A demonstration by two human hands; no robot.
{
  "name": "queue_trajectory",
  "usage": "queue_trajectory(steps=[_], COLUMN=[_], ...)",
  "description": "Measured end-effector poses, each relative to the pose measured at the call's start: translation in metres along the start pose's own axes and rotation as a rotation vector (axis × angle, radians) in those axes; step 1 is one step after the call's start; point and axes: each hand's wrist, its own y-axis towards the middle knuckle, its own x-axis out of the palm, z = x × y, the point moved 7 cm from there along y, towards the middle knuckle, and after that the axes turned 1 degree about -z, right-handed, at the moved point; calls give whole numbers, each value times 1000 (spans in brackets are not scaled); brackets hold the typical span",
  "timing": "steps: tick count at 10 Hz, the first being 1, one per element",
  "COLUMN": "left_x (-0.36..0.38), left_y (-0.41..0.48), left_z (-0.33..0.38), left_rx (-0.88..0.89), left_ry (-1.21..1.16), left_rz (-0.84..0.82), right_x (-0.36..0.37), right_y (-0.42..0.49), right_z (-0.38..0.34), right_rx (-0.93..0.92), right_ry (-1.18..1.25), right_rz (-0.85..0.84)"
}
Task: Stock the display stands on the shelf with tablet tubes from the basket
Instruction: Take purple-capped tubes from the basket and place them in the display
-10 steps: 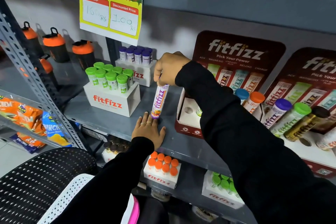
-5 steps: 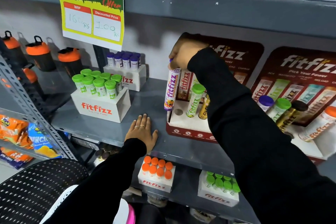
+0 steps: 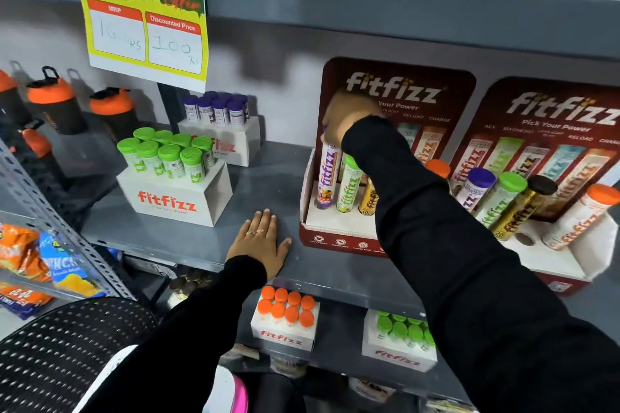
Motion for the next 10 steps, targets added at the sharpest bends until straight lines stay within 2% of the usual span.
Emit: queue_trajectory(steps=[4,10], left_x=[-1,-3], left_y=[-1,-3], left_z=[1,2], left_rx=[-15,-25], left_ry=[11,-12], left_rz=[3,10], right_x=[31,54], right_y=[17,45], right_z=[10,15], right_rx=[37,-10], right_ry=[15,-55], right_rz=[0,85])
